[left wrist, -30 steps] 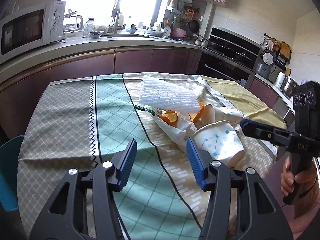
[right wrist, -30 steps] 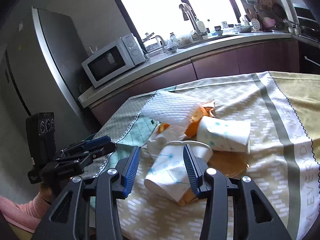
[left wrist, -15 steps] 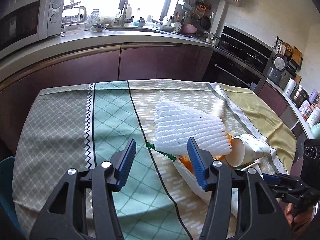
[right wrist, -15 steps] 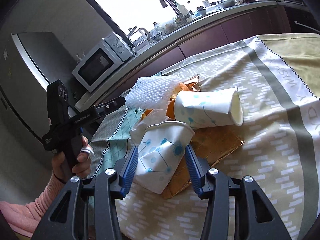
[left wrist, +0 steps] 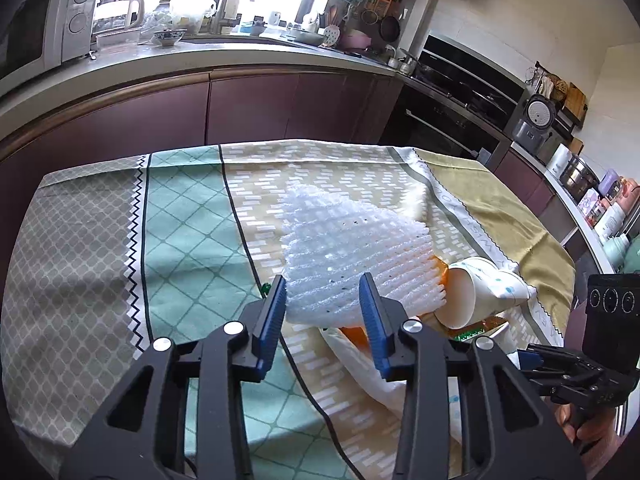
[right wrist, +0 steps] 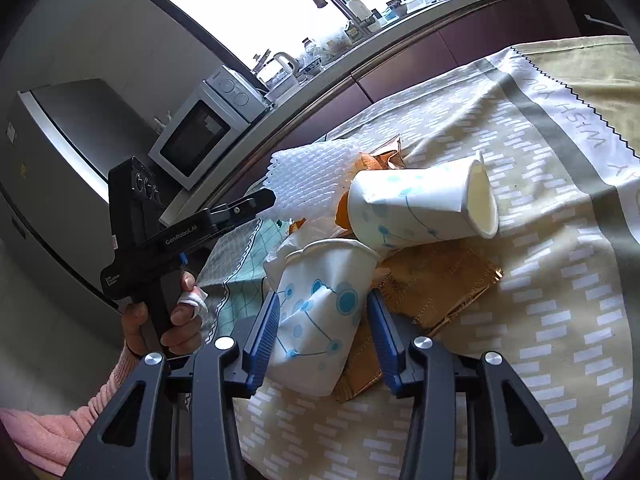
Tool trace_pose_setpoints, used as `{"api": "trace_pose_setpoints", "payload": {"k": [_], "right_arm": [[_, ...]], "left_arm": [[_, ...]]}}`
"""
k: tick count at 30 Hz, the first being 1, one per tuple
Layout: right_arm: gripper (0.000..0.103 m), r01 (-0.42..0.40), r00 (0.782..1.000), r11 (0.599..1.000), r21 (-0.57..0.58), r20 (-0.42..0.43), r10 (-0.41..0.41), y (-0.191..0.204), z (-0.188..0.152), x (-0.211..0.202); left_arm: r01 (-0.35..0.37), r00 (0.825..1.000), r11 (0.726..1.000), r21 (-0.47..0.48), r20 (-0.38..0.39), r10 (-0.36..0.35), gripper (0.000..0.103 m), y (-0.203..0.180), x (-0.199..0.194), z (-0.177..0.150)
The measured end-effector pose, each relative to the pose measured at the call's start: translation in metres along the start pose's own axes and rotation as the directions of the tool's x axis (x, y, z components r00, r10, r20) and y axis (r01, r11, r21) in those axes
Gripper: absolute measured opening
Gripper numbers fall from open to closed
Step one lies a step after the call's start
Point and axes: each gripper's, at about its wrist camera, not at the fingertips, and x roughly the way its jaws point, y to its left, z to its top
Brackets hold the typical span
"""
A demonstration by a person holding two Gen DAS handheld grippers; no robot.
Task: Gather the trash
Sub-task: 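Move both tools back over the table toward the trash pile, then grasp the white dotted paper cup with the right gripper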
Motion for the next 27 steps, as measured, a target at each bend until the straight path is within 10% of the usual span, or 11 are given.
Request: {"api": "trace_pose_setpoints", "payload": {"k": [9,27], "right_arm": [[0.029,-0.021,1.0,0.999,-0.045,0.013,0.021,0.012,0.001,-0.006],[0.027,-0.021,0.998,0.992,-0.121,0.052,0.028,0.033,0.006,-0.014]], "left_arm": [[0.0,1.0,1.0,0.024,0.016,0.0,0.014,-0.009,-0.016,-0.016],[-0.02,0.981,1.0,-0.004,0.191,0.02,0.011,-0.004,-0.114,-0.032]]}}
